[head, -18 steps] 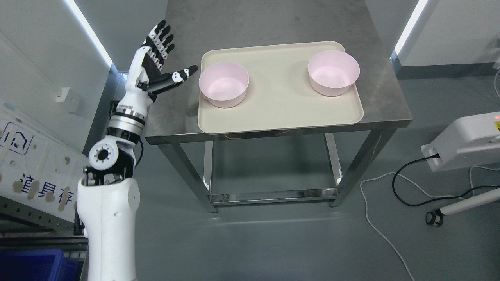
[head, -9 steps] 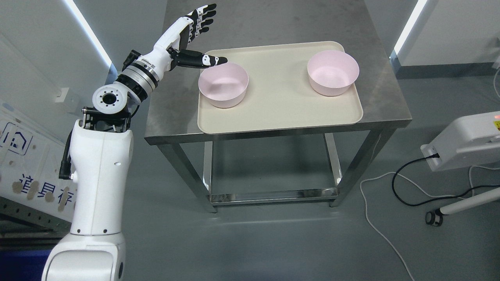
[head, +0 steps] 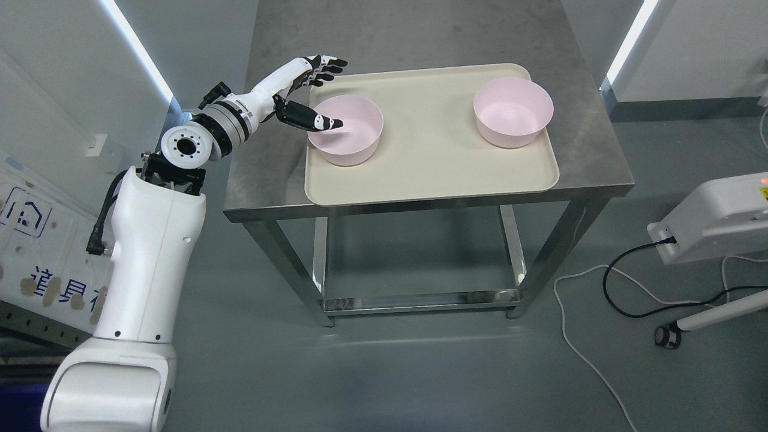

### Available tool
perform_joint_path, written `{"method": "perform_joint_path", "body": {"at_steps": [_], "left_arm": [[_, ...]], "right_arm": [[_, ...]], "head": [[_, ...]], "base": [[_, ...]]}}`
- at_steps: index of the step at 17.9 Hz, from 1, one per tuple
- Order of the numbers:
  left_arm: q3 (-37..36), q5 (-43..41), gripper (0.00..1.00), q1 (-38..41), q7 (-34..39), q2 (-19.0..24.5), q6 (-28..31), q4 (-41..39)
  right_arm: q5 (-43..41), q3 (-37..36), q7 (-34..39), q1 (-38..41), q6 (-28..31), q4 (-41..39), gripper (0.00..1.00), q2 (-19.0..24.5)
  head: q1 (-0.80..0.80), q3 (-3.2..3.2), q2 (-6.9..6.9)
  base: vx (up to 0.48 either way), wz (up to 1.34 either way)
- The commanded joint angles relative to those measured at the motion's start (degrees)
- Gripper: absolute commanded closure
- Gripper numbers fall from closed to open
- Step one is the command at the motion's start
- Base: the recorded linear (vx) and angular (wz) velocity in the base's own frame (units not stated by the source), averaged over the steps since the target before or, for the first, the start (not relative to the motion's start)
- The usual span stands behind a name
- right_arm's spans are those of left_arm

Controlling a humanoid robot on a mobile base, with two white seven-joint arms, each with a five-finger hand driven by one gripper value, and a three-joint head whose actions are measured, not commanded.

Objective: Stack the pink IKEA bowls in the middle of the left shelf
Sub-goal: 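Grasp the rim of the nearer pink bowl with the left hand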

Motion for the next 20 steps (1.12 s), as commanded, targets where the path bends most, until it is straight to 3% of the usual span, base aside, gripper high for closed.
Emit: {"method": "perform_joint_path", "body": {"at_steps": [1,8,17,20], "left_arm": [[-4.9,-3.4,0.36,-3.8,-0.8,0.5,0.2,7.2],[-8.9,-11.2,0.38,-5.4,-0.7,-1.2,-0.1,7.6],[-9.1,-19.3,0.56,-6.6,-0.2,-4.4,-4.8,7.9],[-9.1,-21.1,0.67,-6.6,0.0,-4.5,-7.4,7.8]], "right_arm": [[0.0,0.0,-0.2,0.0,0.0,0.0,0.0,-1.0],[0.0,0.0,-0.2,0.0,0.0,0.0,0.0,-1.0],[0.0,0.0,-0.2,0.0,0.0,0.0,0.0,-1.0],[0.0,0.0,-0.3,0.0,0.0,0.0,0.0,-1.0]], "head": [[0.0,0.0,0.0],[0.0,0.0,0.0],[0.0,0.0,0.0],[0.0,0.0,0.0]], "base": [[0.0,0.0],[0.0,0.0],[0.0,0.0],[0.0,0.0]]}}
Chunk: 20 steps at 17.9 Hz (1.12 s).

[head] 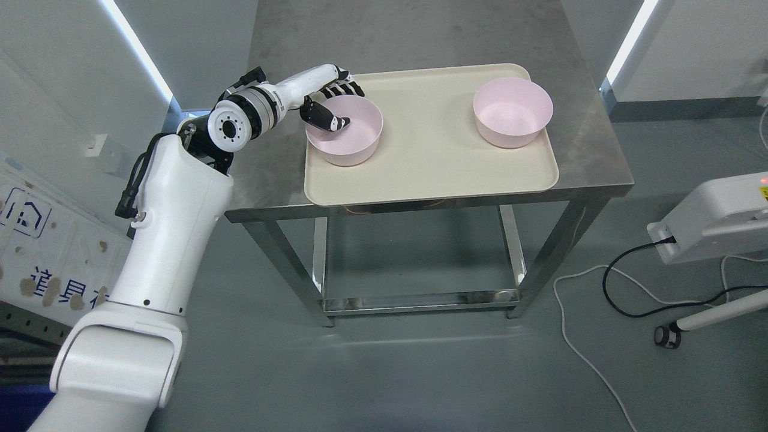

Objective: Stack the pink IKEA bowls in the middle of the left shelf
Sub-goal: 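Grasp the rim of the nearer pink bowl with the left hand, then lift the bowl and lower it into the farther pink bowl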

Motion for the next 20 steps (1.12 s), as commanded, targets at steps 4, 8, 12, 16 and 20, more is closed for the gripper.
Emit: {"method": "perform_joint_path", "body": {"at_steps": [4,8,12,16,20], "left_arm": [[-1.3,-4.5,0.79,-0.1,1.1,-1.9,-4.7,1.3],[1.8,-4.5,0.96,-0.1,1.1,-3.4,-8.6,1.3],[5.0,-4.4,0.99,-0.2,0.9,-3.8,-10.5,2.1],[9.2,-3.6,0.99,-0.3,0.2,-4.2,-11.0,2.1],[12.1,-2.8,0.99,-1.5,-1.0,-7.0,-10.4,2.0]], "right_arm": [[0.0,0.0,0.3,0.0,0.0,0.0,0.0,-1.0],[0.0,0.0,0.3,0.0,0.0,0.0,0.0,-1.0],[0.0,0.0,0.3,0.0,0.0,0.0,0.0,-1.0],[0.0,0.0,0.3,0.0,0.0,0.0,0.0,-1.0],[0.0,0.0,0.3,0.0,0.0,0.0,0.0,-1.0]], "head": [[0.0,0.0,0.0],[0.0,0.0,0.0],[0.0,0.0,0.0],[0.0,0.0,0.0],[0.0,0.0,0.0]], "base": [[0.0,0.0],[0.0,0.0],[0.0,0.0],[0.0,0.0],[0.0,0.0]]}}
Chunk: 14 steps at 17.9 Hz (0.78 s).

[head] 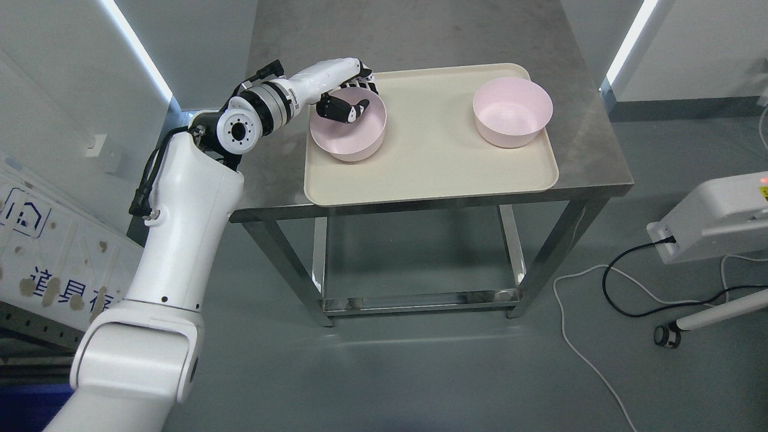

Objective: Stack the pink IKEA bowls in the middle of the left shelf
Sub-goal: 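Lift the bowl and lower it into the farther pink bowl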

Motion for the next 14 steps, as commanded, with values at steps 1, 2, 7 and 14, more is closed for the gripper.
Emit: {"method": "perform_joint_path", "body": {"at_steps": [1,2,7,14], "left_arm": [[7.3,1.4,0.99,-1.5,-1.3,-4.6,0.6,0.3],[7.7,1.5,0.99,-2.3,-1.5,-5.4,0.8,0.4],[7.6,3.6,0.99,-7.4,-3.6,-6.5,4.1,-0.2],[-15.7,16.4,0.99,-13.8,-1.6,-6.5,6.7,-5.5]], "right_arm": [[0.0,0.0,0.0,0.0,0.0,0.0,0.0,-1.0],[0.0,0.0,0.0,0.0,0.0,0.0,0.0,-1.0],[0.0,0.0,0.0,0.0,0.0,0.0,0.0,-1.0],[0.0,0.0,0.0,0.0,0.0,0.0,0.0,-1.0]], "head": [[0.0,0.0,0.0],[0.0,0.0,0.0],[0.0,0.0,0.01],[0.0,0.0,0.01]], "base": [[0.0,0.0],[0.0,0.0],[0.0,0.0],[0.0,0.0]]}}
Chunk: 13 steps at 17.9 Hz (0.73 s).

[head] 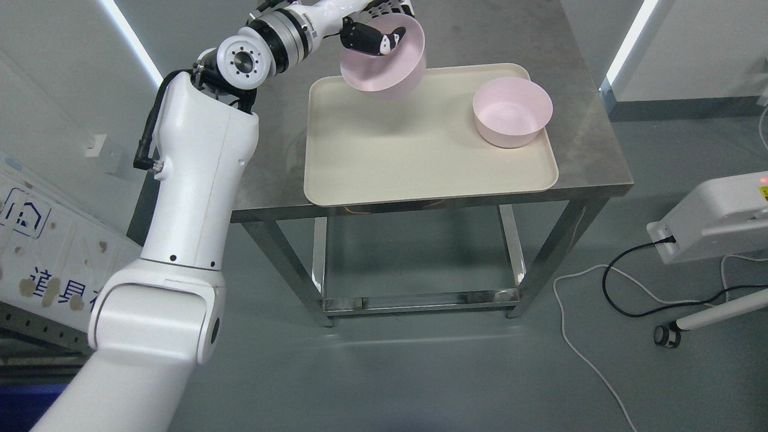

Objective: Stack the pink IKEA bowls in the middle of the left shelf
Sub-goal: 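Lift the bowl and lower it into the farther pink bowl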

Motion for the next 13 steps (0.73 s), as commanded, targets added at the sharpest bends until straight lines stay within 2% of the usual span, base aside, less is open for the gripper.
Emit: {"method": "perform_joint_path", "body": {"at_steps": [1,3,5,7,13], "left_arm": [[-19.8,9.0,0.99,-5.8,3.3,-1.3,1.4,-4.5],[-33.0,15.9,0.99,-8.0,11.6,-1.3,1.4,-4.5],[-44.4,17.9,0.99,-8.0,19.1,-1.3,1.6,-3.9],[-47.7,20.5,0.99,-8.0,21.7,-1.3,1.7,-1.1],[-47.4,22.0,0.99,-9.0,27.1,-1.3,2.1,7.4]], "right_arm": [[0.0,0.0,-0.1,0.0,0.0,0.0,0.0,-1.0],[0.0,0.0,0.0,0.0,0.0,0.0,0.0,-1.0],[0.0,0.0,0.0,0.0,0.0,0.0,0.0,-1.0],[0.0,0.0,-0.1,0.0,0.0,0.0,0.0,-1.0],[0.0,0.0,0.0,0.0,0.0,0.0,0.0,-1.0]], "head": [[0.0,0.0,0.0],[0.0,0.0,0.0],[0.0,0.0,0.0],[0.0,0.0,0.0],[0.0,0.0,0.0]], "base": [[0.0,0.0],[0.0,0.0],[0.0,0.0],[0.0,0.0],[0.0,0.0]]}}
